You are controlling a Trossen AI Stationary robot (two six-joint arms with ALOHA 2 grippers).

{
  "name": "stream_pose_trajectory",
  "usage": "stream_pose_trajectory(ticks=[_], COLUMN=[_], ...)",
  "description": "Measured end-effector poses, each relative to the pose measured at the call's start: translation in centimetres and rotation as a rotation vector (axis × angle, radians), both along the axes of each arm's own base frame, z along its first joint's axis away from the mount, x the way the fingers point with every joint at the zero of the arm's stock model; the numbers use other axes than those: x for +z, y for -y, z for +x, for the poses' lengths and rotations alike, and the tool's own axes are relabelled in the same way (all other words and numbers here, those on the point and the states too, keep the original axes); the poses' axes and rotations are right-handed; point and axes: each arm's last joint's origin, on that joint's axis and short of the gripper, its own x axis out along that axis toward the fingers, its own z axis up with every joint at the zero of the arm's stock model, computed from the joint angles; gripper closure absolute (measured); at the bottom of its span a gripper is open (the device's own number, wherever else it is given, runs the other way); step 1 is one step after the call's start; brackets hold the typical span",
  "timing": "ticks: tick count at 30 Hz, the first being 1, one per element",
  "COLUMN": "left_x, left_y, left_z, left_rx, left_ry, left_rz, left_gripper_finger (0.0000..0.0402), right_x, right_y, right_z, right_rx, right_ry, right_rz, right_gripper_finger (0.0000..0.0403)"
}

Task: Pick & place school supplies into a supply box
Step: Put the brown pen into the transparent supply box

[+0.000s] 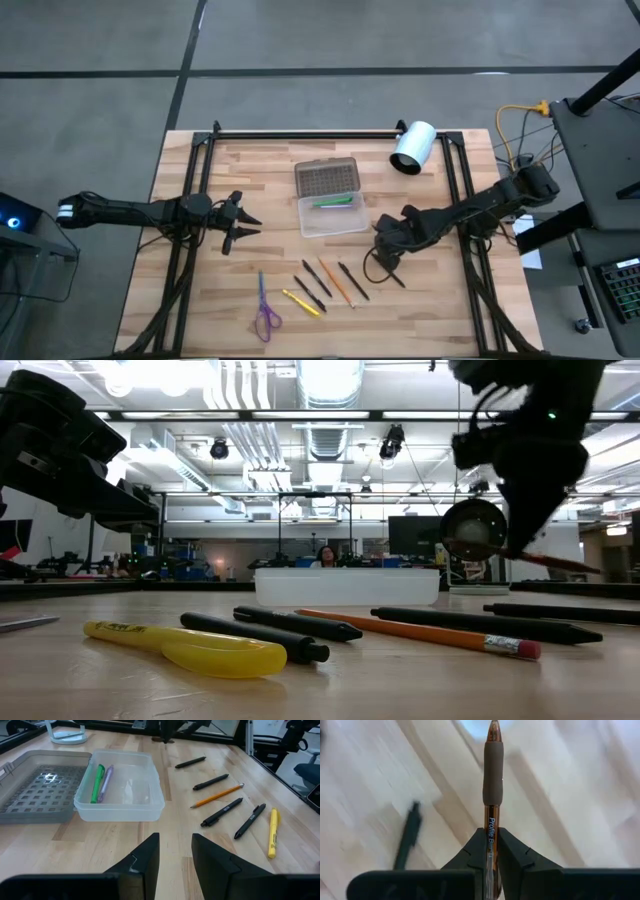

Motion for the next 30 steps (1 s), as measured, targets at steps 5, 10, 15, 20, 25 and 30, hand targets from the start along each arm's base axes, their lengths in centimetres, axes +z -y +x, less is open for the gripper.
stream_pose_trajectory(ticks=[5,10,15,20,25,30], left_x=[0.0,0.0,0.0,0.0,0.0,0.0], left_y=[0.0,0.0,0.0,0.0,0.0,0.0], left_z=[0.0,0.0,0.0,0.0,0.0,0.0], left_rx=[0.000,0.000,0.000,0.000,0.000,0.000], left_ry=[0.000,0.000,0.000,0.000,0.000,-0.002], left_rz=[0.000,0.000,0.000,0.000,0.000,0.000], left_gripper_finger=[0.0302,0.0302,0.0302,0.0302,0.0302,0.0302], right_x=[2.4,4.7,6.0,6.0,5.2,3.4], right_y=[-0.1,0.2,0.8,1.5,1.8,2.3], right_z=[1.7,3.0,4.3,5.8,6.6,8.1], right_rx=[0.049,0.084,0.131,0.203,0.237,0.288], right_ry=[0.094,0.179,0.260,0.369,0.402,0.338], right_rz=[-0.101,-0.238,-0.325,-0.383,-0.419,-0.453], right_gripper_finger=[0.0385,0.0385,0.0385,0.0385,0.0385,0.0385])
